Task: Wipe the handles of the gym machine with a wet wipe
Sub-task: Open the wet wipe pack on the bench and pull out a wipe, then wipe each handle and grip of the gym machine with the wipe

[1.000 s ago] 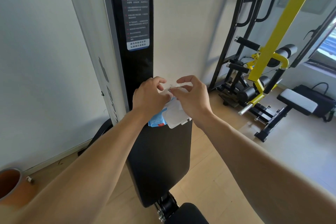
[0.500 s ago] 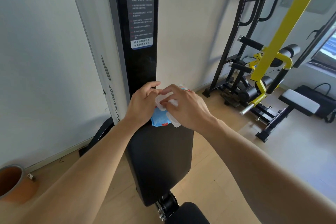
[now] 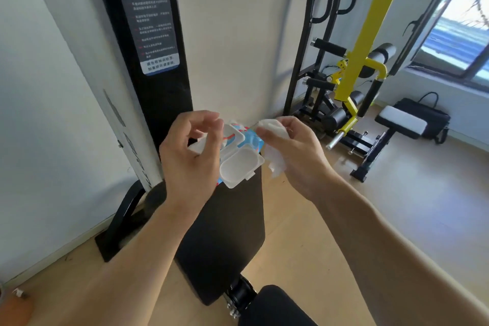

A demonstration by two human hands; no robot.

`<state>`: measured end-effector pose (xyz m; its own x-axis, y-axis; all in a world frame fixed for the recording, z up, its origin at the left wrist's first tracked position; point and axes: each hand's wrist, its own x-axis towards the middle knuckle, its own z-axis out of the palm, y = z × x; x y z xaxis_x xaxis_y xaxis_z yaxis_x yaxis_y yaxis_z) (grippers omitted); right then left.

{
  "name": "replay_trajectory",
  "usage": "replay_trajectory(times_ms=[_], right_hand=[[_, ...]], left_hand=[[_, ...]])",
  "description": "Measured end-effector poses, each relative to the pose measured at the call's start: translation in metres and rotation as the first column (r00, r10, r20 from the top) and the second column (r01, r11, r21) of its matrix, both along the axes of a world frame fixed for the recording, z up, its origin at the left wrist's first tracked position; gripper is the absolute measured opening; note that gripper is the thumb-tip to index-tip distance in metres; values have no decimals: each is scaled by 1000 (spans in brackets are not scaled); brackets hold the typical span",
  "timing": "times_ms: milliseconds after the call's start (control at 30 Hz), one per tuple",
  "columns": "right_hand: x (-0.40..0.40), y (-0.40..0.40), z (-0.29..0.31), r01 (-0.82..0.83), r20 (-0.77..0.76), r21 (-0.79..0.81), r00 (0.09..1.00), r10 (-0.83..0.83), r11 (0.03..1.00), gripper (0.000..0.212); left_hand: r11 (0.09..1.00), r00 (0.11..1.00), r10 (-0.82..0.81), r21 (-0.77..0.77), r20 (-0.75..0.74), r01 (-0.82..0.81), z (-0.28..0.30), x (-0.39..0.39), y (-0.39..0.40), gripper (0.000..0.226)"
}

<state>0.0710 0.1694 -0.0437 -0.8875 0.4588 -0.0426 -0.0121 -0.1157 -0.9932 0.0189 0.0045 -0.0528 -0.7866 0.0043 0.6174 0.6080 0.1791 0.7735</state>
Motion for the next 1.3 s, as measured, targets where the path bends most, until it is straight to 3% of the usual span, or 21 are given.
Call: replay_trajectory(times_ms=[100, 267, 333, 400, 500, 667, 833, 933, 1000, 1100, 1133, 1167, 1300], right_hand=[[29, 18, -2, 70, -20, -49, 997, -71, 996, 28], [89, 56, -5, 77, 58, -88, 996, -72, 993, 35], [113, 74, -9, 48, 64, -124, 997, -41, 991, 40], [138, 93, -14, 44, 56, -101, 998, -39, 994, 40], [183, 127, -23, 52, 28, -82, 998, -50, 995, 39], [265, 196, -37, -45, 69, -160, 996, 56, 986, 42], [331, 261, -46, -169, 211, -171, 956, 204, 971, 41], [352, 285, -52, -115, 244, -167, 957, 154, 979, 32], [361, 298, -54, -59, 230, -172, 968, 98, 983, 30], [369, 314, -58, -53, 200, -220, 975, 99, 974, 49], [370, 320, -61, -56, 187, -236, 977, 102, 970, 42], [371, 325, -63, -56, 181, -255, 978, 105, 965, 31], [367, 344, -70, -1, 198, -213, 979, 44, 977, 27]], left_hand=[[973, 958, -226, 96, 178, 212, 7, 35, 33, 14], [873, 780, -432, -7, 453, 487, -2, 82, 87, 43], [804, 722, -466, -97, 511, 587, -6, 101, 107, 39], [776, 690, -493, -91, 530, 624, -9, 124, 129, 25], [796, 677, -498, -24, 543, 605, -17, 168, 166, 11], [847, 629, -487, 153, 606, 509, -33, 241, 233, 13], [886, 624, -424, 159, 656, 435, -38, 298, 288, 16], [900, 617, -407, 182, 673, 396, -38, 316, 312, 18], [881, 542, -468, 319, 698, 350, -38, 323, 325, 18], [820, 402, -572, 505, 714, 270, -42, 328, 342, 17], [800, 366, -600, 548, 711, 245, -45, 328, 346, 17], [778, 332, -627, 583, 705, 232, -46, 327, 350, 19], [745, 243, -659, 572, 712, 343, -47, 319, 366, 28]])
